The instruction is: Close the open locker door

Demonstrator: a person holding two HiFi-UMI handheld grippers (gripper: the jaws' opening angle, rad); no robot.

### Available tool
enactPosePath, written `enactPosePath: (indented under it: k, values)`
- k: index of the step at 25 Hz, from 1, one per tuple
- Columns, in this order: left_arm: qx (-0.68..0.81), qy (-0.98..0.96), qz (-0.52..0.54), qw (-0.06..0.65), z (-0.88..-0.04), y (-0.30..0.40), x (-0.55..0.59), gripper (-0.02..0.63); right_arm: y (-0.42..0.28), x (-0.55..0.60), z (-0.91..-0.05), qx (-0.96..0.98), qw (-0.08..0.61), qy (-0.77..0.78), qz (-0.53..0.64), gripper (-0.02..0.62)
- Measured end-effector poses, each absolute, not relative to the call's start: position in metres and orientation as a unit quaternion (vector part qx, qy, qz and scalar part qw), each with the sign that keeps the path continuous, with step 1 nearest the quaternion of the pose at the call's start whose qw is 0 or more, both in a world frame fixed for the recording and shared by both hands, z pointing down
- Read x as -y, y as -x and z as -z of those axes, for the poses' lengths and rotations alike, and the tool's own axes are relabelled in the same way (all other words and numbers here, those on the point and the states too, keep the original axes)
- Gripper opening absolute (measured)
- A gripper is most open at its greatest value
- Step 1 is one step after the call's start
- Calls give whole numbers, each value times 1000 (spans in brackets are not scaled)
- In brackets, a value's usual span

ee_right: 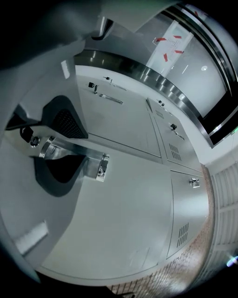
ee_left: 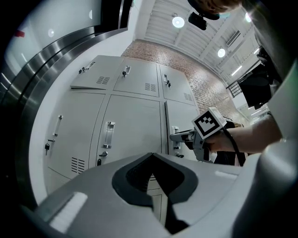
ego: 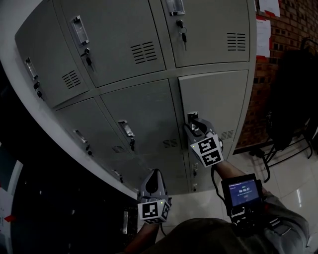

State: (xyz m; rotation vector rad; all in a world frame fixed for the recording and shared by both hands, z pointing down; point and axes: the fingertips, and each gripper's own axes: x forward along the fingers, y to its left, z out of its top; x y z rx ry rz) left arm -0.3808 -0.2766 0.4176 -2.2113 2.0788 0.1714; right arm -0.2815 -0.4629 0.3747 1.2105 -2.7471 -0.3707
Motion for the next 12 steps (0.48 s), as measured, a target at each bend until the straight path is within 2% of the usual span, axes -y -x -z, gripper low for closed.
enactPosePath:
  k: [12]
  values:
    - [-681,729,-47,46,-423,389,280,0,283,482,-375,901,57,-416,110,100]
